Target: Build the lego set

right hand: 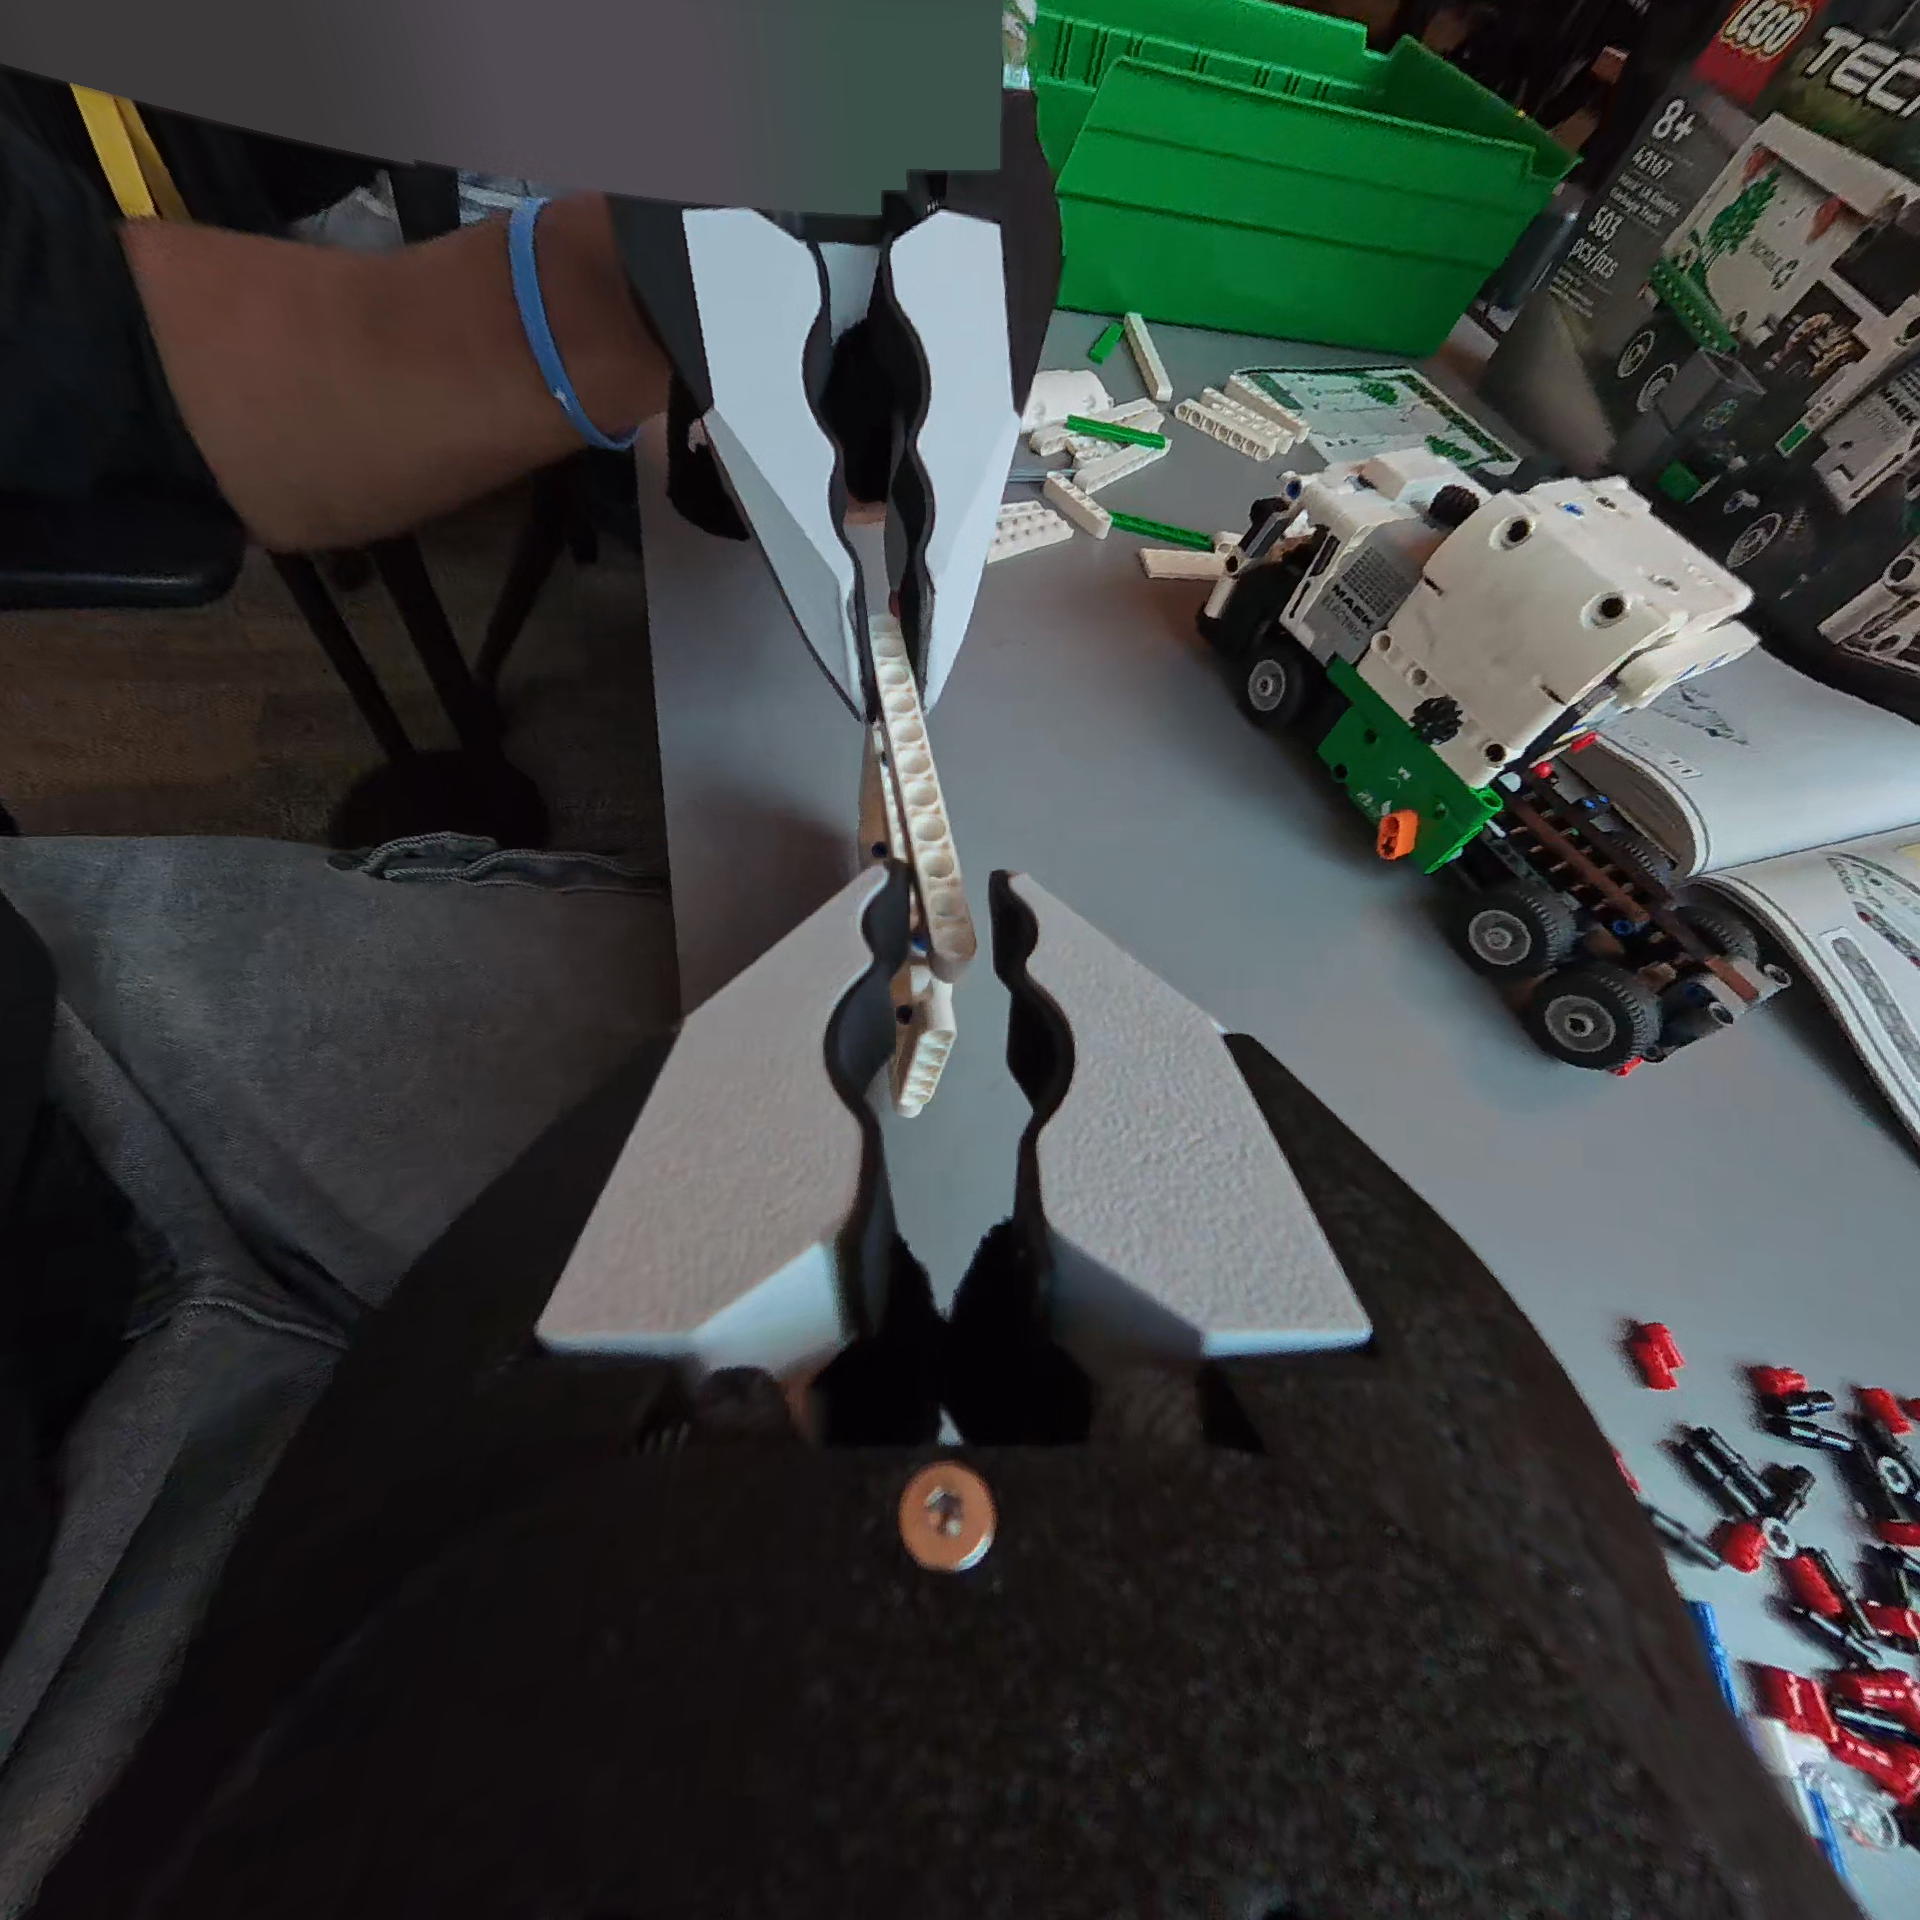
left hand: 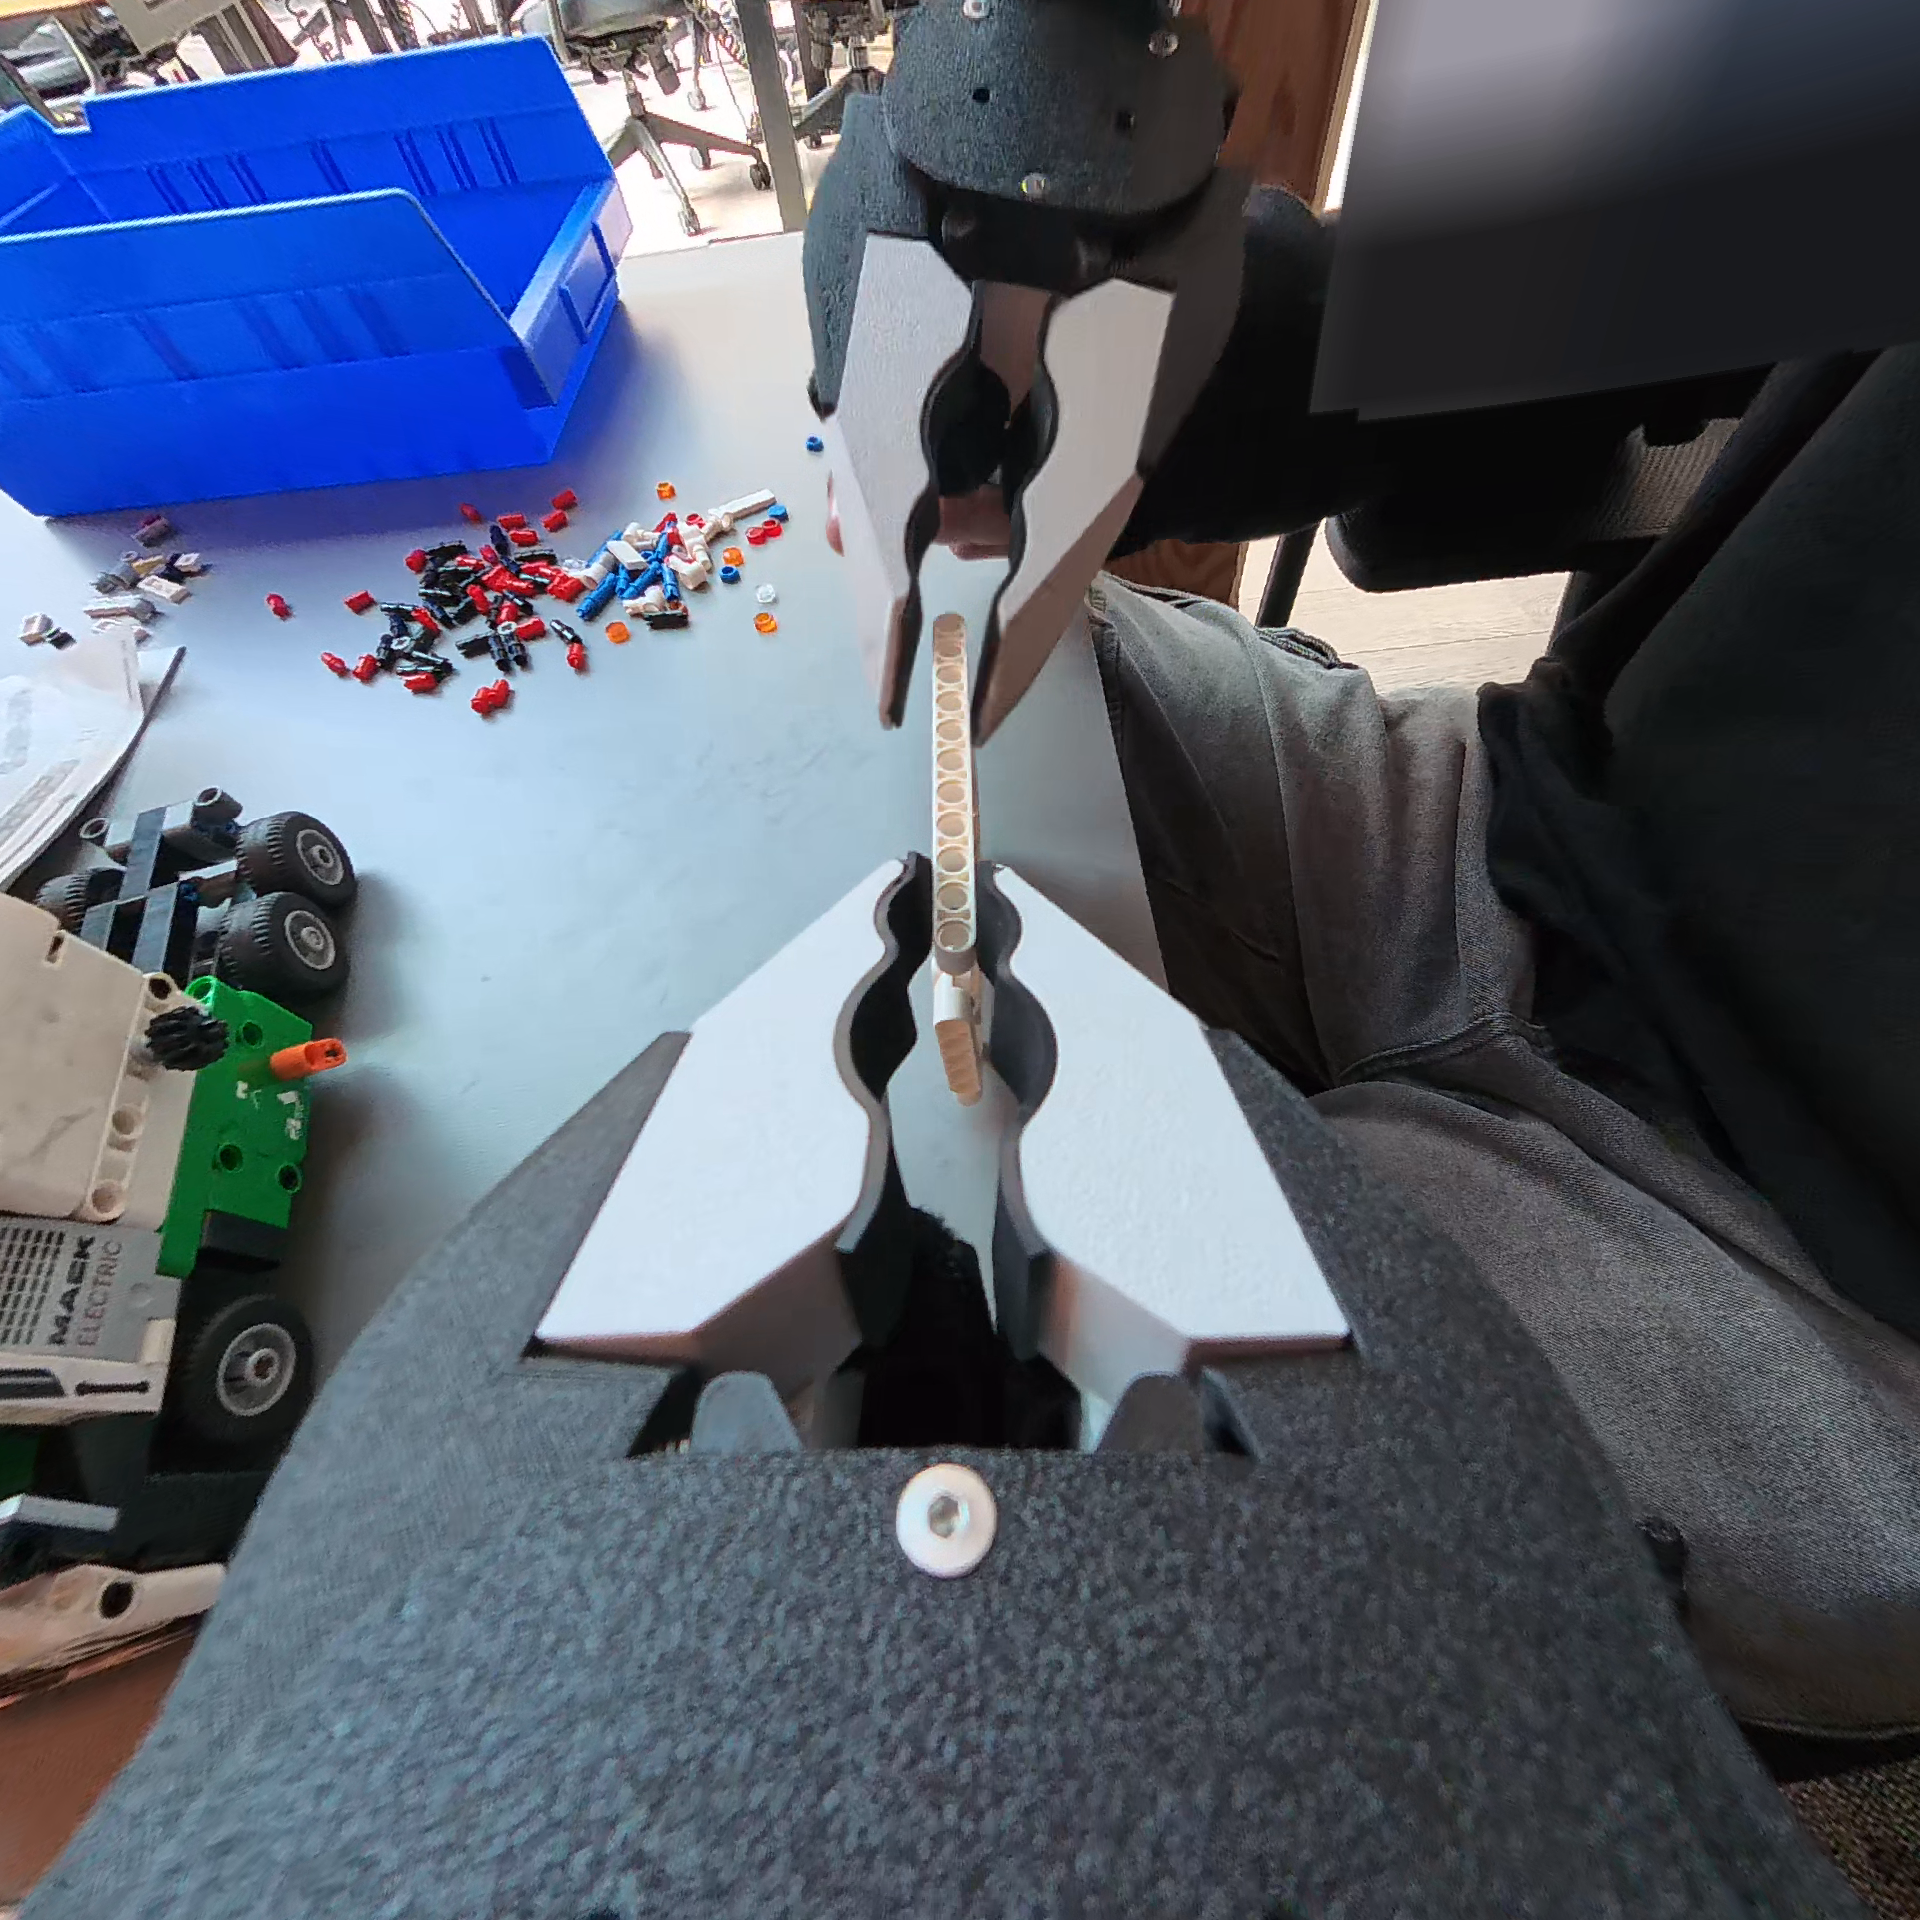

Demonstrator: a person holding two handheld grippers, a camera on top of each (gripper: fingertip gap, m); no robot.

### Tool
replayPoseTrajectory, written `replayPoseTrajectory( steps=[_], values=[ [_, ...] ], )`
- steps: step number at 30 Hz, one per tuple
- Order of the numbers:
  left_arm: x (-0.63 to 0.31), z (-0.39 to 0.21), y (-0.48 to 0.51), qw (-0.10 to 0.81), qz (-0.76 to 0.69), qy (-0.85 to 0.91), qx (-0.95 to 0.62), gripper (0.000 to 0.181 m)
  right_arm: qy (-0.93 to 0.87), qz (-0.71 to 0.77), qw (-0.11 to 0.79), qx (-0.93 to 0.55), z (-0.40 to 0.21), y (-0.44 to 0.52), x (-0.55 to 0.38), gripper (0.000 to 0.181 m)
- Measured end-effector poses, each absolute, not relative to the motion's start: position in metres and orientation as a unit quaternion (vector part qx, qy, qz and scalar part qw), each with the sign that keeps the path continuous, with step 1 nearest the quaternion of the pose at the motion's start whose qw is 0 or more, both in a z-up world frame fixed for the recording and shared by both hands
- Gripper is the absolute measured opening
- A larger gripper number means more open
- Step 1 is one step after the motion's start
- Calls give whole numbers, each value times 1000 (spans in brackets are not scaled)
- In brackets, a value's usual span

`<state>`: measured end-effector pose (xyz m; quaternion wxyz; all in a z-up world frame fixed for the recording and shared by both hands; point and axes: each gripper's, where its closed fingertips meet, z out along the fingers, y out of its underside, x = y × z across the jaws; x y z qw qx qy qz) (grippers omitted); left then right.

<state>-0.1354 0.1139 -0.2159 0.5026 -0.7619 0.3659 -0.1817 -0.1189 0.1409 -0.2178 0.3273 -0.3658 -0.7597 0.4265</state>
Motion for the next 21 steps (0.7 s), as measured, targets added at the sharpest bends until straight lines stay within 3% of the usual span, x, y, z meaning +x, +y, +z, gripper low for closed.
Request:
replayPoseTrajectory(
  steps=[21],
  values=[
    [-135, -215, 119, 502, -260, 328, -757, 6, -718, 541, 199, -390, -220, 139, -115, 7]
  ],
)
